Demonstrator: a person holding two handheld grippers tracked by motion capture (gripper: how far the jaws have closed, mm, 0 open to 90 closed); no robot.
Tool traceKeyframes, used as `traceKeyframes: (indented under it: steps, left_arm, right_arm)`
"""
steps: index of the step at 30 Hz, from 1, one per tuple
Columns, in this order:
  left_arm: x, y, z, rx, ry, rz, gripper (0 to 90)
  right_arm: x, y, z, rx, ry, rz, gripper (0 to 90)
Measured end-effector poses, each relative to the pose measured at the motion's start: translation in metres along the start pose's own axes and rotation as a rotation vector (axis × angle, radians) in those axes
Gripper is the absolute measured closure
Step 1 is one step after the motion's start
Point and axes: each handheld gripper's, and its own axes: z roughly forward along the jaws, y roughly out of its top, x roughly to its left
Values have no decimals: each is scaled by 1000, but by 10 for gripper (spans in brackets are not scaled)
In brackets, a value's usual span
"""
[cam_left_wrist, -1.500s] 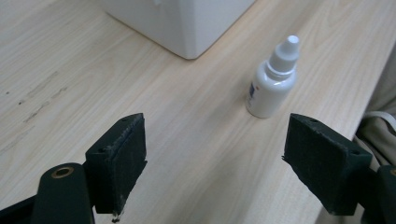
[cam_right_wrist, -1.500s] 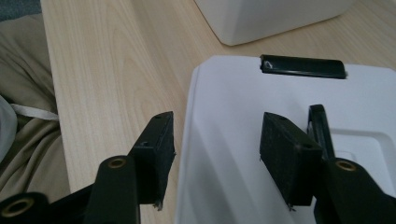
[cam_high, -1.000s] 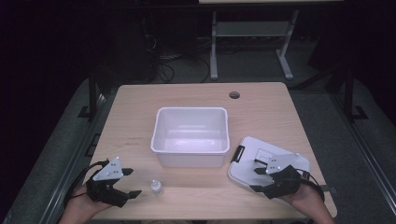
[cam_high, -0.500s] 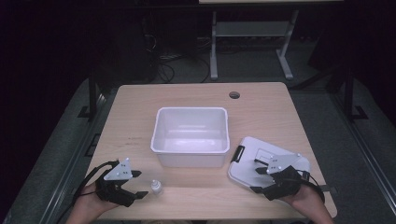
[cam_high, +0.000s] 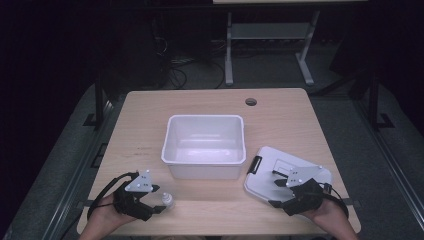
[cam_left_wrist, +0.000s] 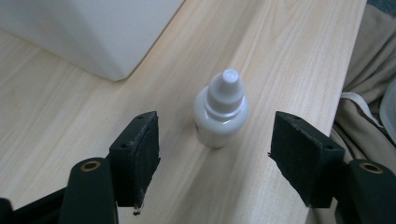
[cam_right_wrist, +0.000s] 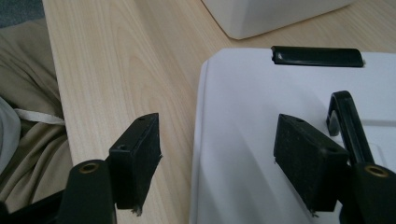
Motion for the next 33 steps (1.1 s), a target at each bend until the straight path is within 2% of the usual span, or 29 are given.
traceKeyframes:
  steps: [9, 17, 23, 33]
  left_arm:
    - [-3, 7, 7, 12, -10, 11, 385]
    - [-3, 13, 14, 51, -23, 27, 415]
    - [-3, 15, 18, 53, -32, 33, 436]
    - [1, 12, 22, 41, -25, 11, 493]
  right_arm:
    - [1, -2, -3, -7, -5, -2, 307]
    - [0, -2, -5, -6, -15, -8, 305]
    - [1, -2, -7, -8, -17, -6, 305]
    - [1, -2, -10, -16, -25, -14, 303]
